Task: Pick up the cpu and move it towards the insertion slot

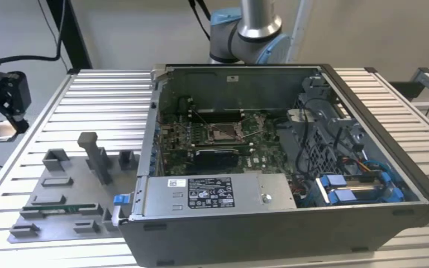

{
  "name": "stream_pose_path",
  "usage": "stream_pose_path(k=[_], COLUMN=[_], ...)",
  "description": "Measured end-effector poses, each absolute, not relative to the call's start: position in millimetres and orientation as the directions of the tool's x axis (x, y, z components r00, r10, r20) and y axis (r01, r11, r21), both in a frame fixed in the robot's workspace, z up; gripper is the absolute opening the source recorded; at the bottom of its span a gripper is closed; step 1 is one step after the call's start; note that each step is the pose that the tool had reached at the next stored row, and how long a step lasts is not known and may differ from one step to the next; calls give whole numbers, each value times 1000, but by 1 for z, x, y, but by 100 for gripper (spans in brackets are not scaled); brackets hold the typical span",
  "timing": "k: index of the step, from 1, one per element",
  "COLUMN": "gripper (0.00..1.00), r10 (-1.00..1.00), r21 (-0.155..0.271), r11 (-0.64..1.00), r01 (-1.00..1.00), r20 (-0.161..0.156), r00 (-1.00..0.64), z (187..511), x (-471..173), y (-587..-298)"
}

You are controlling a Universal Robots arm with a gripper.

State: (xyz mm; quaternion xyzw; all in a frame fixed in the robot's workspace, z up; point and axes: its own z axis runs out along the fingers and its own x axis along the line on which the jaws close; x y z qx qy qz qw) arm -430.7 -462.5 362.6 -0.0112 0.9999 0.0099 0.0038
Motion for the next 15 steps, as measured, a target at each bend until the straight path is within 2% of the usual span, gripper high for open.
stream_pose_path(k=[6,15], gripper=[0,0], r10=[-22,-22], r21=[20,20], r11=[1000,1000], r01=[-22,-22], r20=[-8,-8], r00=[-1000,-1000], z=[383,383], x=[-431,-425], y=[-463,-463])
